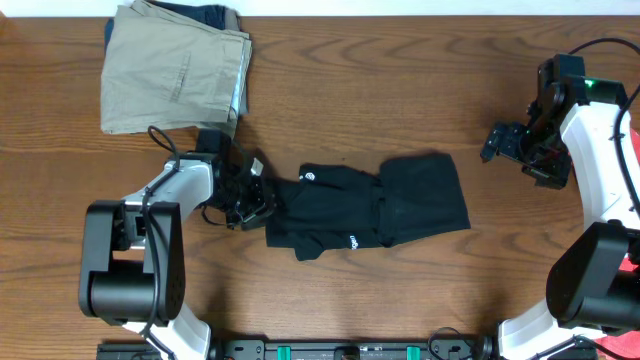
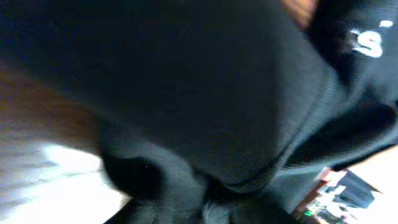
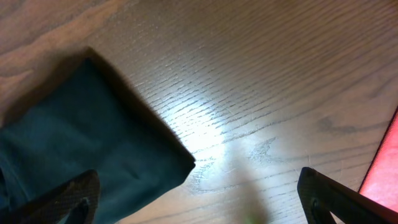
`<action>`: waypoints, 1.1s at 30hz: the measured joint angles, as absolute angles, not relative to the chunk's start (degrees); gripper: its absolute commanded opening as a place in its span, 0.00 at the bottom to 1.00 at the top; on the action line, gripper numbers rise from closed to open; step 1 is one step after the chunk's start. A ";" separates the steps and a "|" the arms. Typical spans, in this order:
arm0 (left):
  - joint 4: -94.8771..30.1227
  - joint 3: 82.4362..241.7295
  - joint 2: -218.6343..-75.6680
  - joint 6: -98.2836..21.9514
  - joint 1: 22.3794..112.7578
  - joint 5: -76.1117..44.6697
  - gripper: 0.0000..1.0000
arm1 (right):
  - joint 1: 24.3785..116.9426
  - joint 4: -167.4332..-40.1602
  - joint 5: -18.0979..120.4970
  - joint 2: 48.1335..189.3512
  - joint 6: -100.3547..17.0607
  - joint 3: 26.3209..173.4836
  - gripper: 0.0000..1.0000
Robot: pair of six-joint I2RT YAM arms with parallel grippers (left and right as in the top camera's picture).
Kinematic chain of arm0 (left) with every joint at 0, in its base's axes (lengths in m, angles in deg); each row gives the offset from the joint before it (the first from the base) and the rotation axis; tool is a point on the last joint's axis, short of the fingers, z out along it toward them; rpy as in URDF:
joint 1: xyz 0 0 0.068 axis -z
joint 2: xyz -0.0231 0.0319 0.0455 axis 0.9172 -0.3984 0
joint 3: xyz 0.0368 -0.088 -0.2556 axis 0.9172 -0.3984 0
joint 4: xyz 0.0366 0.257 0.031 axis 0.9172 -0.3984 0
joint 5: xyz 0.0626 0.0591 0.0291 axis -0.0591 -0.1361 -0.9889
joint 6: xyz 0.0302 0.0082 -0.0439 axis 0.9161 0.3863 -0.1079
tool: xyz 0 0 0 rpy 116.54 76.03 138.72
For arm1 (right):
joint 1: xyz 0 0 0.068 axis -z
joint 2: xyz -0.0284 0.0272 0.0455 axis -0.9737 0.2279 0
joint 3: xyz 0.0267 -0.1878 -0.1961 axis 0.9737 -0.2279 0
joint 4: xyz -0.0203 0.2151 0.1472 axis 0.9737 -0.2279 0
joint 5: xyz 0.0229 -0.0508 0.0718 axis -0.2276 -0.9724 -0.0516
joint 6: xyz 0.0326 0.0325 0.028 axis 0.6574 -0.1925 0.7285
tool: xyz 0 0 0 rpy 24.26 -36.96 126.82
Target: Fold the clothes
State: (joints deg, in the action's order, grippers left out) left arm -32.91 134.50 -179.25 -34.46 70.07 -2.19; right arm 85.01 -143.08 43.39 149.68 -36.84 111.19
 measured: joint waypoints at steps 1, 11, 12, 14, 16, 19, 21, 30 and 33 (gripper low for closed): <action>-32.89 134.43 -179.34 -34.99 70.07 -3.00 0.06 | 85.01 -143.15 43.41 149.68 -36.84 111.19 0.99; -45.85 138.28 -179.42 -37.54 69.83 -15.17 0.06 | 85.01 -143.41 43.41 149.68 -36.84 111.19 0.99; -48.19 139.66 -179.42 -37.74 69.57 -17.21 0.06 | 85.01 -143.43 43.41 149.68 -36.84 111.19 0.99; -52.93 143.09 -179.42 -37.94 68.80 -21.93 0.06 | 85.01 -143.43 43.45 149.68 -36.84 111.19 0.99; -57.20 146.78 -179.31 -37.94 67.82 -26.47 0.06 | 85.01 -143.41 43.69 149.68 -36.82 111.19 0.99; -62.99 152.31 -178.68 -37.96 66.09 -32.20 0.06 | 85.01 -143.15 44.76 149.68 -36.79 111.19 0.99; -66.38 155.70 -177.83 -37.94 65.15 -34.71 0.06 | 85.01 -142.58 45.29 149.68 -36.69 111.19 0.99; -74.77 166.67 -169.54 -37.48 68.26 -37.14 0.06 | 85.01 -142.34 46.21 149.68 -36.66 111.19 0.99; -74.77 166.80 -167.97 -37.46 72.19 -34.87 0.06 | 85.01 -142.34 46.21 149.68 -36.66 111.19 0.99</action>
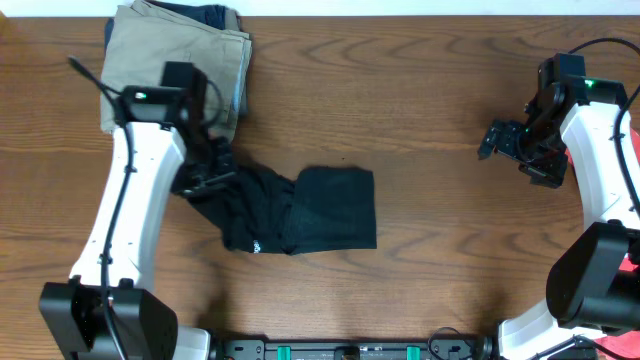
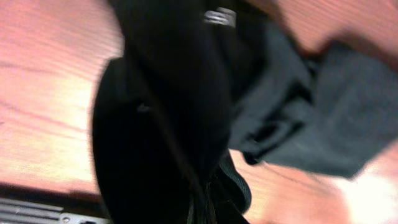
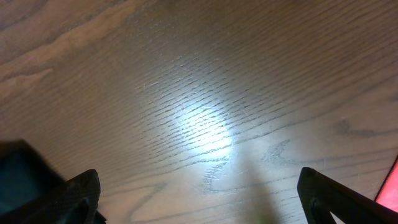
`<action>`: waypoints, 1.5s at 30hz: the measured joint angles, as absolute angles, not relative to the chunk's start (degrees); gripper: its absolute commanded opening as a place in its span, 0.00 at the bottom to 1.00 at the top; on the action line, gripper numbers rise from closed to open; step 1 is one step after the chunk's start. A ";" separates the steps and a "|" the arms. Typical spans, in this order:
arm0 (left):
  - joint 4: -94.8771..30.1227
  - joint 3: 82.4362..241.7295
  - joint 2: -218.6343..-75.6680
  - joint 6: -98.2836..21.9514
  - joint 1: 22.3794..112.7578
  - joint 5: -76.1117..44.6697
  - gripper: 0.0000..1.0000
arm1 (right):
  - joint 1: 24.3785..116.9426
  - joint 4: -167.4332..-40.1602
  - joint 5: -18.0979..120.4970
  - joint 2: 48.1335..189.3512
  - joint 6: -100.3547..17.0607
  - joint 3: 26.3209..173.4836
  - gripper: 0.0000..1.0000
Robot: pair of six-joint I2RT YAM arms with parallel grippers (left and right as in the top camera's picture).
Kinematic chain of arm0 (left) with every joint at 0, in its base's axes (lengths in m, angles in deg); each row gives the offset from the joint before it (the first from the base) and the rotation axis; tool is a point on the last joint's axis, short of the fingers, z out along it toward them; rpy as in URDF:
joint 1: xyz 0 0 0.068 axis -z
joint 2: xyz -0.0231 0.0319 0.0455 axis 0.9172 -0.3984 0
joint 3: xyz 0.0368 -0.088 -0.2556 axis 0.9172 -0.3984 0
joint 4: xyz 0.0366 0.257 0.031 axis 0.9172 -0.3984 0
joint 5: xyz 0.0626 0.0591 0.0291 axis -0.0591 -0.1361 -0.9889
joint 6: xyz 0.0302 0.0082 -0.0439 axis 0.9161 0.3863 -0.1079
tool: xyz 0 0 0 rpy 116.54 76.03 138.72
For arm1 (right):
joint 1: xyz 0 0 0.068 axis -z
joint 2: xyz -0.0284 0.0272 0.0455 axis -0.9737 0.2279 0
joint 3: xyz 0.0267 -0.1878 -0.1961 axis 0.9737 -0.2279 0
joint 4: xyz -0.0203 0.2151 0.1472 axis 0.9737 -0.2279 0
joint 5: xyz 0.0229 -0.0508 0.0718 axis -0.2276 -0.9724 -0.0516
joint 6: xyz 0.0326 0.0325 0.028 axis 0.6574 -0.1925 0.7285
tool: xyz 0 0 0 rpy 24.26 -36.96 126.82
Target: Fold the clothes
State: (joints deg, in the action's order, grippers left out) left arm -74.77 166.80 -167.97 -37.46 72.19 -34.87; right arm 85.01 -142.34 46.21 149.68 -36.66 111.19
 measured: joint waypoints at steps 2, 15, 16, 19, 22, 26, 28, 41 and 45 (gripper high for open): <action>-74.20 166.80 -167.99 -37.48 74.70 -33.38 0.06 | 85.01 -142.34 46.21 149.68 -36.66 111.19 0.99; -59.12 166.80 -168.76 -41.96 96.04 -29.91 0.06 | 85.01 -142.34 46.23 149.68 -36.64 111.19 0.99; -58.59 166.80 -169.22 -42.48 97.28 -29.91 0.06 | 85.01 -142.34 46.21 149.68 -36.64 111.19 0.99; -57.48 166.80 -171.38 -43.47 99.97 -29.88 0.06 | 85.01 -142.34 46.23 149.68 -36.66 111.19 0.99; -56.19 166.80 -174.70 -44.58 101.92 -29.80 0.06 | 85.01 -142.34 46.23 149.68 -36.66 111.19 0.99; -54.44 166.80 -178.96 -45.63 103.75 -29.75 0.06 | 85.01 -142.34 46.23 149.68 -36.64 111.19 0.99; -53.37 166.80 -180.65 -45.67 104.52 -29.75 0.06 | 85.01 -142.34 46.23 149.68 -36.64 111.19 0.99; -50.73 166.80 -182.88 -46.79 108.98 -28.97 0.22 | 85.01 -142.34 46.23 149.68 -36.64 111.19 0.99; -52.54 166.83 -182.42 -46.92 108.95 -26.91 0.23 | 85.01 -142.34 46.23 149.68 -36.66 111.19 0.99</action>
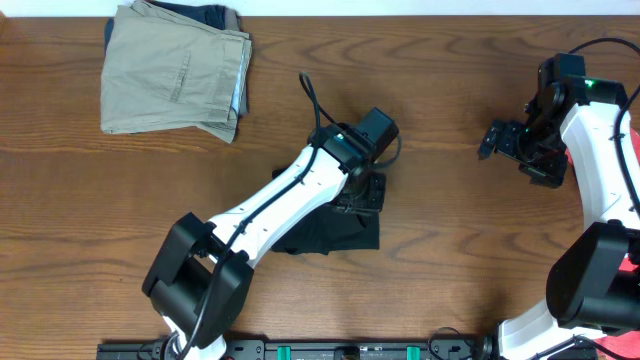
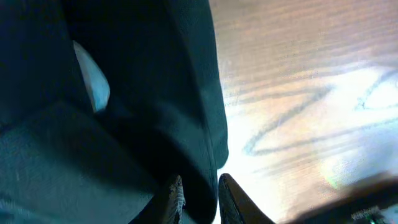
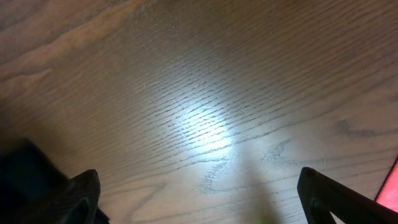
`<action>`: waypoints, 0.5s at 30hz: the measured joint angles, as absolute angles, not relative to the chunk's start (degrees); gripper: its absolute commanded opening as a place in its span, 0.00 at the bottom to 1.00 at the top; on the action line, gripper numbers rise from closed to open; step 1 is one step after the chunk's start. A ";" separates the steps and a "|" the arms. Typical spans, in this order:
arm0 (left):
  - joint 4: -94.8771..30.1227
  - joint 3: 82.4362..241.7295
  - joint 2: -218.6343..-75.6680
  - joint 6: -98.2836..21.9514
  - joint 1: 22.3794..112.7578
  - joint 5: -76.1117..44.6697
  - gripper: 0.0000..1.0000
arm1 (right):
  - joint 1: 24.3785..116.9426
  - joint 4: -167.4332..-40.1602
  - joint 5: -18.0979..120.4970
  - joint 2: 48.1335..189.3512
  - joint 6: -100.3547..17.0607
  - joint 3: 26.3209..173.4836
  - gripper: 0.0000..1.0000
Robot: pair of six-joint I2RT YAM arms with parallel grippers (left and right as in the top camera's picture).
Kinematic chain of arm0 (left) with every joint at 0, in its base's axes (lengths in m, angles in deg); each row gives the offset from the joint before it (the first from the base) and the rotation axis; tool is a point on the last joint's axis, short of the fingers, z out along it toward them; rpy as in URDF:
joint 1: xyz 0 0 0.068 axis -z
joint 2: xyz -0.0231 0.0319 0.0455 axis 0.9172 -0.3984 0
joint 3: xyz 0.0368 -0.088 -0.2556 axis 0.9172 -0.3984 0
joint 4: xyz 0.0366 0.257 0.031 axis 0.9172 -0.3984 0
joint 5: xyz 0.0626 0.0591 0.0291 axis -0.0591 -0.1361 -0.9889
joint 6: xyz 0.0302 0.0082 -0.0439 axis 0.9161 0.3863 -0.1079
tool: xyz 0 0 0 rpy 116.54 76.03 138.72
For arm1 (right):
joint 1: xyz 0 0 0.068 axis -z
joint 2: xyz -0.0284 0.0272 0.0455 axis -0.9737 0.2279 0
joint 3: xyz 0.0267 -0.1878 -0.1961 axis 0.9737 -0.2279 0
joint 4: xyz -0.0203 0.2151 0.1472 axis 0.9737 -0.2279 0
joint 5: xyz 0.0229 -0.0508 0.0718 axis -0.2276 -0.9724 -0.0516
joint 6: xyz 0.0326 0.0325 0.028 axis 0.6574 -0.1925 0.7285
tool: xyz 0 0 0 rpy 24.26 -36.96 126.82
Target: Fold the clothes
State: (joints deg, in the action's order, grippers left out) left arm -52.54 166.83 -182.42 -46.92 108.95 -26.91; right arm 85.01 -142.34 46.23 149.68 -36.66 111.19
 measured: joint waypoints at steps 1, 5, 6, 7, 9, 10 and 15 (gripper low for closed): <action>-53.81 167.13 -182.11 -46.90 108.95 -26.67 0.24 | 85.01 -142.34 46.23 149.68 -36.66 111.19 0.99; -57.44 168.51 -178.13 -46.66 108.52 -26.37 0.24 | 85.01 -142.34 46.23 149.68 -36.64 111.19 0.99; -57.94 168.81 -176.89 -46.61 108.12 -26.67 0.24 | 85.01 -142.34 46.23 149.68 -36.66 111.19 0.99; -58.42 169.14 -175.27 -46.50 107.45 -27.20 0.24 | 85.01 -142.34 46.25 149.68 -36.64 111.19 0.99; -59.29 169.93 -172.32 -46.50 105.37 -28.79 0.24 | 85.01 -142.34 46.25 149.68 -36.64 111.19 0.99; -59.77 170.30 -171.10 -46.50 104.08 -29.75 0.23 | 85.01 -142.34 46.25 149.68 -36.64 111.19 0.99; -61.61 170.54 -170.02 -46.94 97.37 -32.68 0.19 | 85.01 -142.32 46.25 149.68 -36.64 111.19 0.99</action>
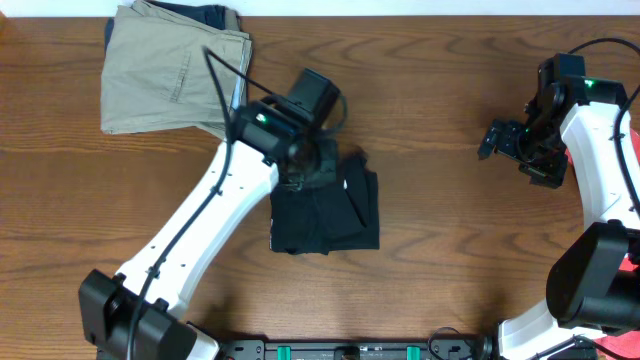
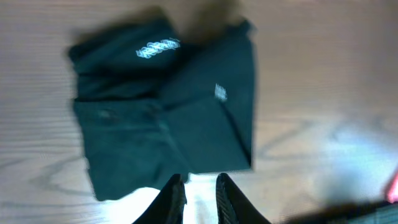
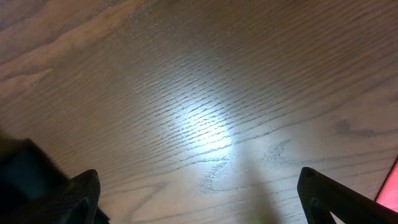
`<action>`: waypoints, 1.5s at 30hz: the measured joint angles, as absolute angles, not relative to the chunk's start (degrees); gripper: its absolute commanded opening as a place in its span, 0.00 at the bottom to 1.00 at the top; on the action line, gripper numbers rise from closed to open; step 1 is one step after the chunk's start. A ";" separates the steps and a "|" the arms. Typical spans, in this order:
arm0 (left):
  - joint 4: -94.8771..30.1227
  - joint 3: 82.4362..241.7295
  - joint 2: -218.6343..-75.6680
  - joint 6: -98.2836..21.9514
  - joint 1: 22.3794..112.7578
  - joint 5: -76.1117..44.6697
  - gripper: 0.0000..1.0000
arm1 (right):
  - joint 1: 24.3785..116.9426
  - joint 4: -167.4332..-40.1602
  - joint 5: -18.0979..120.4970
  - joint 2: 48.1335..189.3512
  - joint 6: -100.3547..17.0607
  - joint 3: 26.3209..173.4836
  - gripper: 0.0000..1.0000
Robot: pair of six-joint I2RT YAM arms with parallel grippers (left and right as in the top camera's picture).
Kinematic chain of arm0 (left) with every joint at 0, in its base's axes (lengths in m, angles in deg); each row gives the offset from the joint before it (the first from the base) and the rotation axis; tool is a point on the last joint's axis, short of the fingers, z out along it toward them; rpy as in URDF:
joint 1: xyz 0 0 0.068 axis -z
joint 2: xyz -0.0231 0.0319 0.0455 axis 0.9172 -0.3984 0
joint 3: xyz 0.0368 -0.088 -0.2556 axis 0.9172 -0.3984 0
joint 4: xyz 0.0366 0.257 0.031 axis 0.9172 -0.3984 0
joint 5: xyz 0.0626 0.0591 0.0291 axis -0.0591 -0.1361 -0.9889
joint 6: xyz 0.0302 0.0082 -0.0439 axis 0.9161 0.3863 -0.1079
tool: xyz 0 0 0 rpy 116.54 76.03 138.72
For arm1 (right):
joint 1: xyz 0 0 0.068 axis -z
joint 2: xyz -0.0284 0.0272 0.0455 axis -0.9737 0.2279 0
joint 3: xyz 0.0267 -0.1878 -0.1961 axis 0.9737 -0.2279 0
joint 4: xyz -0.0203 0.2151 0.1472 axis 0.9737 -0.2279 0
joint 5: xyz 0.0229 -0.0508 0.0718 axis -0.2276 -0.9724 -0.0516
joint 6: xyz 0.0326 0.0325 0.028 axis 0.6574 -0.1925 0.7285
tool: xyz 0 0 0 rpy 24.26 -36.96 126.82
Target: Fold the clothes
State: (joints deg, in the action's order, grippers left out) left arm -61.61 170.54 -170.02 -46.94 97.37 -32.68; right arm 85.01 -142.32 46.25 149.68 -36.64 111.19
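A black garment [image 1: 322,212] lies folded into a compact rectangle at the table's middle. In the left wrist view the black garment [image 2: 165,106] shows an overlapping flap and two small white prints. My left gripper [image 1: 318,168] hangs above its upper edge. Its fingers [image 2: 199,182] stand a narrow gap apart, with only bare table between them. My right gripper [image 1: 497,140] hovers wide open over bare wood at the far right, fingers [image 3: 196,180] empty. A corner of the garment [image 3: 25,171] shows at that view's lower left.
A stack of folded khaki trousers [image 1: 175,70] sits at the back left, a darker piece beneath it. Something red [image 3: 388,174] lies at the table's right edge beside the right arm. The rest in view is brown wooden tabletop [image 1: 450,60].
My left gripper was low at the garment's right edge with cloth against its fingers. Now it is raised above the garment's top edge, holding nothing. The right arm has not moved.
The garment first lay spread wide with my left gripper at its left end. Then that end was lifted and the garment sat further left. Later my left gripper was at its right edge. Now the garment lies alone as a compact folded rectangle.
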 measured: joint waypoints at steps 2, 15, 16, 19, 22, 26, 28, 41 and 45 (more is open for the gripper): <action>-61.44 169.56 -171.01 -46.94 96.50 -33.23 0.18 | 85.01 -142.34 46.25 149.68 -36.64 111.19 0.99; -54.51 166.00 -186.61 -47.16 100.39 -25.88 0.19 | 85.01 -142.32 46.31 149.68 -36.64 111.19 0.99; -54.18 166.00 -187.64 -47.18 101.15 -25.51 0.19 | 85.01 -142.34 46.31 149.68 -36.64 111.19 0.99; -52.63 166.00 -190.72 -47.38 103.53 -24.33 0.19 | 85.01 -142.34 46.36 149.68 -36.64 111.19 0.99; -51.40 166.00 -193.59 -47.84 105.94 -23.68 0.19 | 85.01 -142.34 46.36 149.68 -36.66 111.19 0.99; -50.81 166.02 -194.24 -48.54 107.82 -23.46 0.11 | 85.01 -142.34 46.36 149.68 -36.64 111.19 0.99; -50.59 166.02 -194.24 -48.65 108.21 -23.22 0.07 | 85.01 -142.34 46.36 149.68 -36.66 111.19 0.99; -54.62 167.81 -182.29 -45.67 108.52 -19.33 0.17 | 85.01 -142.34 46.36 149.68 -36.66 111.19 0.99; -54.38 169.84 -173.61 -45.15 106.81 -20.51 0.28 | 85.01 -142.32 46.36 149.68 -36.66 111.19 0.99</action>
State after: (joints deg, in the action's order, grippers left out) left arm -54.38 169.84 -173.61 -45.15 106.81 -20.51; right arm 85.01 -142.32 46.36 149.68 -36.66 111.19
